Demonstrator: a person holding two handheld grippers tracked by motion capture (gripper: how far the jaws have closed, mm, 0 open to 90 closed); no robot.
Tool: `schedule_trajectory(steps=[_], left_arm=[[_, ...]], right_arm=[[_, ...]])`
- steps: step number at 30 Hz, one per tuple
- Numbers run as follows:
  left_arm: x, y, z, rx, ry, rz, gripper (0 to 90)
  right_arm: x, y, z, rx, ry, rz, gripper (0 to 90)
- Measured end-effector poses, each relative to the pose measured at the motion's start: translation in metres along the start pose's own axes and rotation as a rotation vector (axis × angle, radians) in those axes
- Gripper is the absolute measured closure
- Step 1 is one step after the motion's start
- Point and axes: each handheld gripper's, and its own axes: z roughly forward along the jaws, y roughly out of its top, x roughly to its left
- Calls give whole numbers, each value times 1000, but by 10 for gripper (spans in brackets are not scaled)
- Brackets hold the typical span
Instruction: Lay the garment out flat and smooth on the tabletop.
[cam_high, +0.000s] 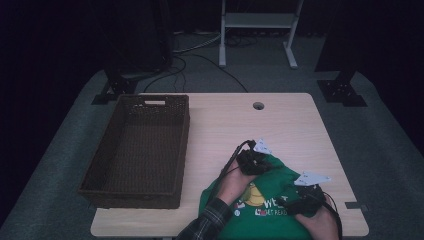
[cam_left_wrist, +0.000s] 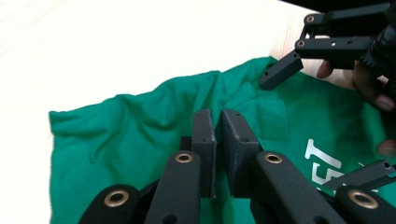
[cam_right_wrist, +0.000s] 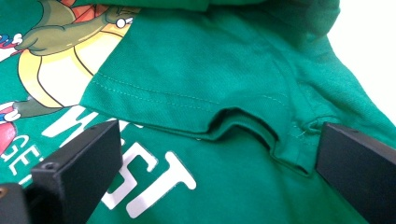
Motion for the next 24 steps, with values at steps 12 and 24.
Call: schedule_trajectory(steps=[12,24], left_arm=[[9,4,-12,-10,22,-13,842],[16,6,-19,-24,35,-30,842]], right_arm=[[0,0,0,-1,0,0,0],[0,0,0,0,0,2,0]])
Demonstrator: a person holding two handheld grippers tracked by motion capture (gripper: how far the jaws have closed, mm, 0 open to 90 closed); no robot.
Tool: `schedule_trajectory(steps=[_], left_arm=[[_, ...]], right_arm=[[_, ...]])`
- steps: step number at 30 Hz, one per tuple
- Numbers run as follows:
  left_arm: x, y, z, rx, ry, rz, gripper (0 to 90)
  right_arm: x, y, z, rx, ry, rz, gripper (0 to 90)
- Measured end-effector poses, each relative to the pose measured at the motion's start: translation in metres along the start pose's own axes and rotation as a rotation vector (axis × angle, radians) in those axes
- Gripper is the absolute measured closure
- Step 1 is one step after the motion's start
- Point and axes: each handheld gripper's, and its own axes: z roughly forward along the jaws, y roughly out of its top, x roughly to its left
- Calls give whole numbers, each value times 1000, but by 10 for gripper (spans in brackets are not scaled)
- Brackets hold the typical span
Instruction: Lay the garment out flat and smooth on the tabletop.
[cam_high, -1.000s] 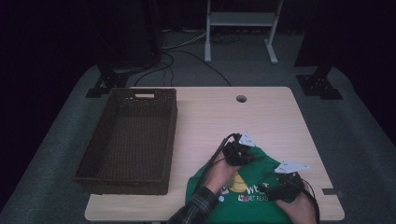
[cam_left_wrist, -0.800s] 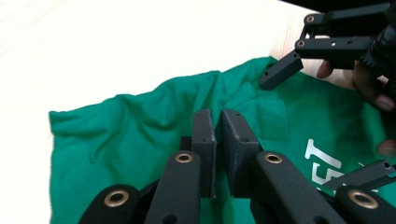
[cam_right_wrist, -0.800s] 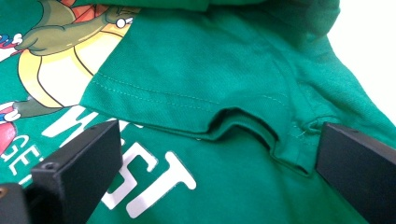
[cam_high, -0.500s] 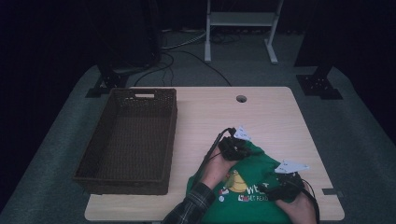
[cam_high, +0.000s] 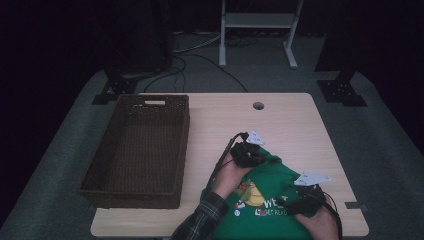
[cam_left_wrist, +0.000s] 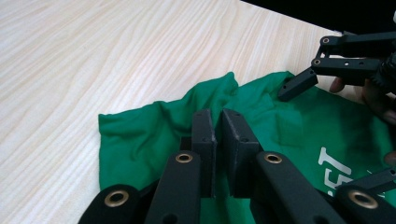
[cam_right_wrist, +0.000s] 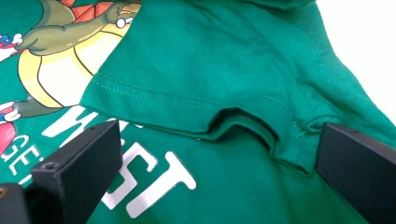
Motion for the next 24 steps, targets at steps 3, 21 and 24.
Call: schedule_trajectory(steps=[3,21,24], left_arm=[[1,1,-2,-1,5,2,842],[13,3,-11,-27,23,-27,842],[14,5,-11,-29,23,-26,843]], right_arm=[[0,0,0,0,0,0,0],[-4,-2,-2,0,0,3,0],[-9,-6,-6,0,-1,2,0]])
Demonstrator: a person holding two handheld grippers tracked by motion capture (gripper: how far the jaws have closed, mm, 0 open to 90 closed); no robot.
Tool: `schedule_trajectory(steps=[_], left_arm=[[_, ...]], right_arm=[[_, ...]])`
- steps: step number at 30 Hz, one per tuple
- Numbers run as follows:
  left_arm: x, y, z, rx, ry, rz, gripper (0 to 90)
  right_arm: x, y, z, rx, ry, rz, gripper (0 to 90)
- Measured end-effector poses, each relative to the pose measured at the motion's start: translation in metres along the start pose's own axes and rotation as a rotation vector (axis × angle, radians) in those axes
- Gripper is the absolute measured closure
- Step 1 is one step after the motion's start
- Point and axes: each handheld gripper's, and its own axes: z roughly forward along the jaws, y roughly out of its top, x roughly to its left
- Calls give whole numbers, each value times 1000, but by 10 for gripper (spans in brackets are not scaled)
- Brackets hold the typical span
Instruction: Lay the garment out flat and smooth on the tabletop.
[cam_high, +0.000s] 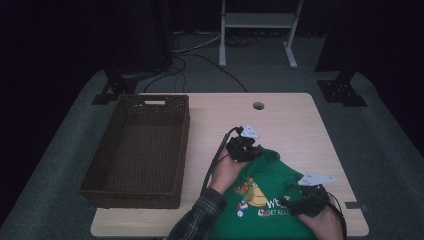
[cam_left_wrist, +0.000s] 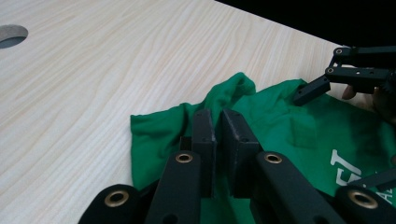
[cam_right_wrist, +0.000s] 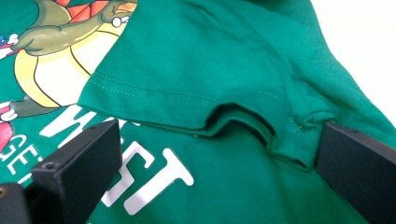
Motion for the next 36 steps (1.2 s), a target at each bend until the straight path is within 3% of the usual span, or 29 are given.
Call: schedule_trajectory(steps=[18,36], left_arm=[[10,6,-4,-37,11,-16,843],[28,8,-15,-60,35,-30,843]], right_arm=[[-22,-19,-19,1,5,-3,0],[-23,-20,-20,0,5,-4,0]])
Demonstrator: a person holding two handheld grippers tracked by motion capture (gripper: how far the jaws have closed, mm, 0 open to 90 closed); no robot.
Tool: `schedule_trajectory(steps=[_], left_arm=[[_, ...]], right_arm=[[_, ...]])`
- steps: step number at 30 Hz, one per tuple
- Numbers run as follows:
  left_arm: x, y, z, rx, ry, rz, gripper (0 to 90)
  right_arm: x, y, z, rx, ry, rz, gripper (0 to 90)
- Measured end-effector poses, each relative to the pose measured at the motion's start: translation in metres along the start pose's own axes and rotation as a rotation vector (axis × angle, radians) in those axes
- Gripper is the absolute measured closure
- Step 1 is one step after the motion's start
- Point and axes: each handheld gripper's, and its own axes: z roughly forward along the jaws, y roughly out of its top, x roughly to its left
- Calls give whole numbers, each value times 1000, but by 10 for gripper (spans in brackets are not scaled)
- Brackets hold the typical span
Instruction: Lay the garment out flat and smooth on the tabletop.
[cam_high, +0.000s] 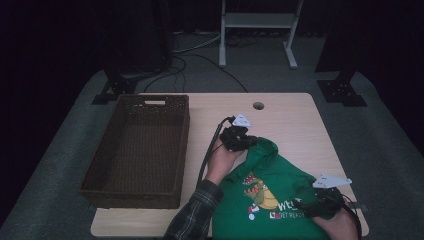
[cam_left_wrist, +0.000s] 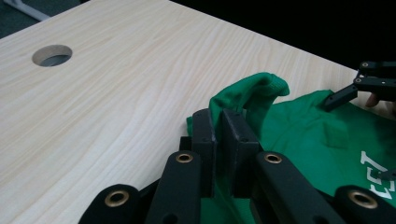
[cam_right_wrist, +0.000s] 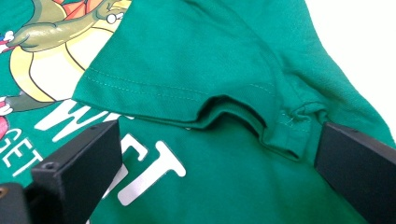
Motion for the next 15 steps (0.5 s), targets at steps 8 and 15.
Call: schedule_trajectory(steps=[8,15], left_arm=[[10,-1,-3,-11,22,-22,843],[19,0,-7,-19,47,-38,843]], right_arm=[[0,0,0,0,0,0,0],[0,0,0,0,-1,0,0]])
